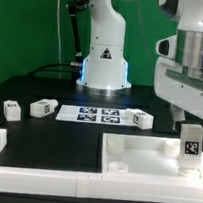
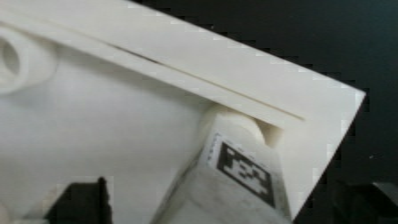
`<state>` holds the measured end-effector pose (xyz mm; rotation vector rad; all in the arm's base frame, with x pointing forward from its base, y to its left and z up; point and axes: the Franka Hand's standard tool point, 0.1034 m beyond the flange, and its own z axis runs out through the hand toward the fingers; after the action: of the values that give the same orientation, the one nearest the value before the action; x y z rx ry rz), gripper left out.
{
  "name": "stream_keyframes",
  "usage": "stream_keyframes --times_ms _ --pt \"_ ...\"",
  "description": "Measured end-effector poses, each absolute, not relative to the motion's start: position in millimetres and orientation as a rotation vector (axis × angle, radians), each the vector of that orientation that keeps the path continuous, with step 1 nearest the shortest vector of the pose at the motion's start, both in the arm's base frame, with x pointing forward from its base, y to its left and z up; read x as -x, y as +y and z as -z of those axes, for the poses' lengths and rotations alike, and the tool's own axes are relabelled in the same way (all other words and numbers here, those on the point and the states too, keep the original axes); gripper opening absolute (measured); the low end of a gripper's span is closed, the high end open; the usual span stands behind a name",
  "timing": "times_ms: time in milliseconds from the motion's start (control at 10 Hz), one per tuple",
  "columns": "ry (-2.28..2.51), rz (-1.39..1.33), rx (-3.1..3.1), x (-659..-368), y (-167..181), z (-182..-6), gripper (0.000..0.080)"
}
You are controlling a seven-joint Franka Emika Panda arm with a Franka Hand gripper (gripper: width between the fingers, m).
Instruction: Assemble square table
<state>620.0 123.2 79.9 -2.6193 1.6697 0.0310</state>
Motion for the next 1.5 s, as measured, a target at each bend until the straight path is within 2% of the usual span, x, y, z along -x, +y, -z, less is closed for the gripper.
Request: stream_keyframes --times_ms 400,600,900,1000,1100,1200,1500 --pt "1.256 -0.017 2.848 -619.5 121.3 -78.9 0.0648" --pt "0.731 0.068 3.047 -626.0 120.4 -82.4 0.0648" --pt "0.707 0.073 3.054 -625.4 121.7 -81.4 0.0639" --pt "0.724 0.072 3.049 -625.4 121.8 -81.2 0.0456" --pt "0.861 0.069 3.008 -625.1 122.7 -81.1 0.0456" --pt "0.929 0.067 2.985 -625.1 122.9 -81.0 0.0287" --pt "1.243 0.058 2.856 -625.0 123.5 -80.8 0.0288"
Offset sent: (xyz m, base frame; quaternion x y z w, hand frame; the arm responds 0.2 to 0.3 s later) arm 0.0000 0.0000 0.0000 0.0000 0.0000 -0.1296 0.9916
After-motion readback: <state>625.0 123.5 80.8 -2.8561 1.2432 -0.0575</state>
